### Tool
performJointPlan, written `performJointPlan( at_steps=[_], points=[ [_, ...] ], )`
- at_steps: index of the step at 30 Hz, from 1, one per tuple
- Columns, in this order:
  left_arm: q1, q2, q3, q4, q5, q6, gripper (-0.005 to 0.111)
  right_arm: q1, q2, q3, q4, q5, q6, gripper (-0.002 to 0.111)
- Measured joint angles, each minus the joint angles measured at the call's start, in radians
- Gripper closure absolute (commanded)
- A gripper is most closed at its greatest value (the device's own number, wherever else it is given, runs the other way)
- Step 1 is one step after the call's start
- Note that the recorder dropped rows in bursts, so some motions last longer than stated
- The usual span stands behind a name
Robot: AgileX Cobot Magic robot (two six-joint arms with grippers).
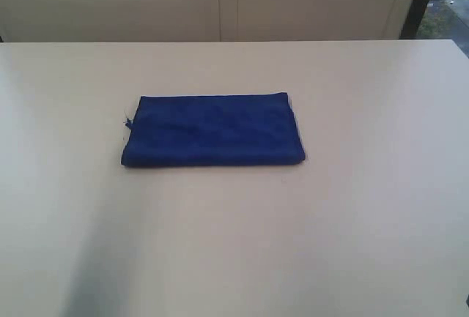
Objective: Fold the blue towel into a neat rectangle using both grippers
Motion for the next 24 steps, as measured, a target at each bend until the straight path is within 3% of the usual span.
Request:
performJointPlan(
  at_steps=[24],
  points=[
    [0.0,-0.002,0.0,0.027,0.0,0.038,0.107,0.0,0.0,0.0,0.0,0.0,0.002,0.108]
  ],
)
